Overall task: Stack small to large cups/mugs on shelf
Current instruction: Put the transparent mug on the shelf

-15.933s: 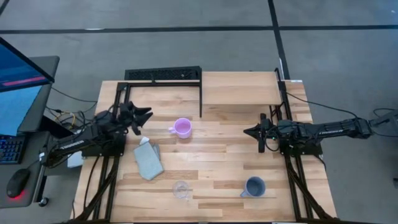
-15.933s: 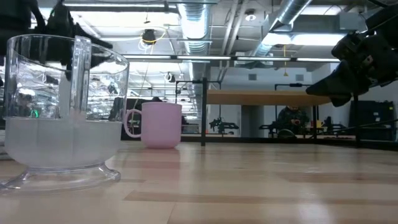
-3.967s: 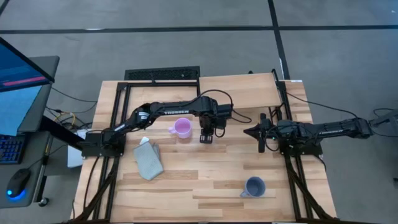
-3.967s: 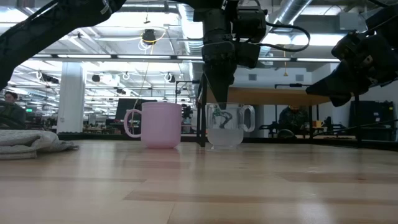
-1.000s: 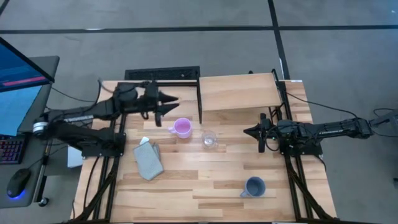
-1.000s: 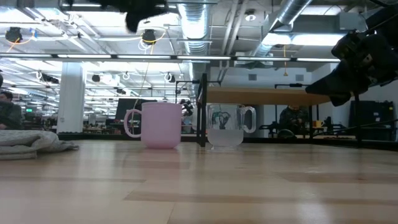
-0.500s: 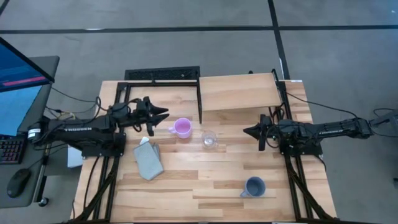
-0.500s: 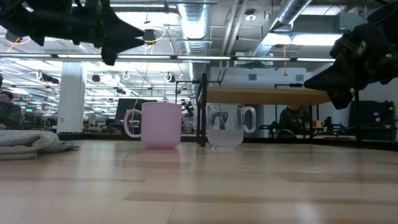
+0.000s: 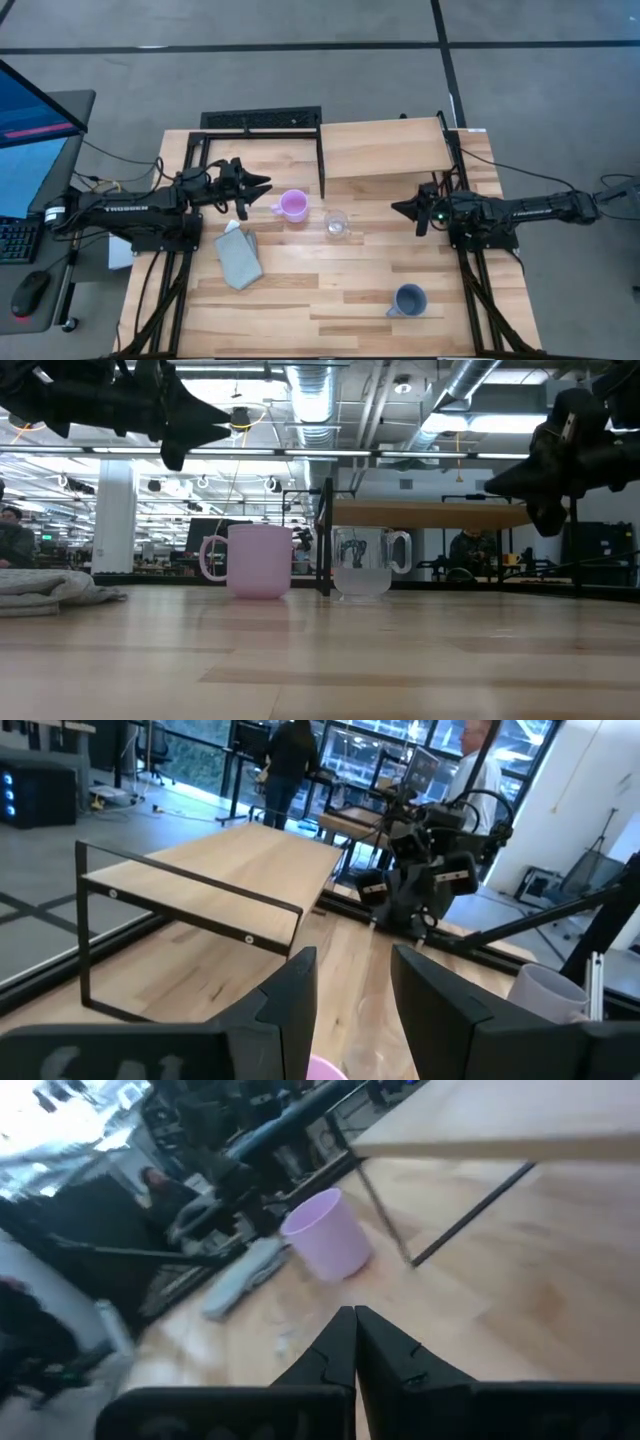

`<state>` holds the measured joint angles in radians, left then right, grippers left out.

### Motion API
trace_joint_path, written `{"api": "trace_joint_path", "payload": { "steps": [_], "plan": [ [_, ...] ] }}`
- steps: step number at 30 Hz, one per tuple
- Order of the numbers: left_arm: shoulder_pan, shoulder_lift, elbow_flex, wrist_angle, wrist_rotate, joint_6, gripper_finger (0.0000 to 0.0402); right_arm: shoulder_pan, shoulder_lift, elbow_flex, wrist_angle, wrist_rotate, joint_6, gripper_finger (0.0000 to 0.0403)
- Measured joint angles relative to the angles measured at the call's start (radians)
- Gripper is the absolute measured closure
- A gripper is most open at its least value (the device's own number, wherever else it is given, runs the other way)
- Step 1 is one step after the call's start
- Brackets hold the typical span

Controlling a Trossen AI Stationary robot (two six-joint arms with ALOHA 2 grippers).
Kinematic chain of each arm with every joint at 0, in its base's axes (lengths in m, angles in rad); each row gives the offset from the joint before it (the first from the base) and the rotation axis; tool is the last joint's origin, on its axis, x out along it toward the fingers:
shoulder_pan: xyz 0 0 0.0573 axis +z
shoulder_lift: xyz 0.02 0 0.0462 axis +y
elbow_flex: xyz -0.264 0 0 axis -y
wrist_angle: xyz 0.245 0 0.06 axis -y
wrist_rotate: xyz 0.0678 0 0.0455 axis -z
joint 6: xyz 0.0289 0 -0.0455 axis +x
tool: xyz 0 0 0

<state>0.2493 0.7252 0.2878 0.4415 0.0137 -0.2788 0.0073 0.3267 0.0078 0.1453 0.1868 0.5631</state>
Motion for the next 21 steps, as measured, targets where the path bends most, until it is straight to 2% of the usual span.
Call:
{"api": "trace_joint_path", "payload": {
  "steps": [4, 8, 14, 21],
  "plan": [
    [0.000, 0.000, 0.000, 0.000, 0.008, -0.005, 0.0281, -0.019, 0.000, 0.000, 0.040, 0.004, 0.058, 0.0376],
    [0.000, 0.000, 0.000, -0.001, 0.008, -0.007, 0.0281, -0.016, 0.000, 0.017, 0.120, -0.071, -0.031, 0.0376],
    [0.000, 0.000, 0.000, -0.002, 0.009, -0.014, 0.0281, 0.014, 0.064, 0.169, 0.028, -0.102, -0.125, 0.0374],
    [0.000, 0.000, 0.000, -0.007, 0.015, -0.005, 0.0281, 0.015, 0.189, 0.311, 0.081, -0.110, -0.174, 0.0364]
  ]
}}
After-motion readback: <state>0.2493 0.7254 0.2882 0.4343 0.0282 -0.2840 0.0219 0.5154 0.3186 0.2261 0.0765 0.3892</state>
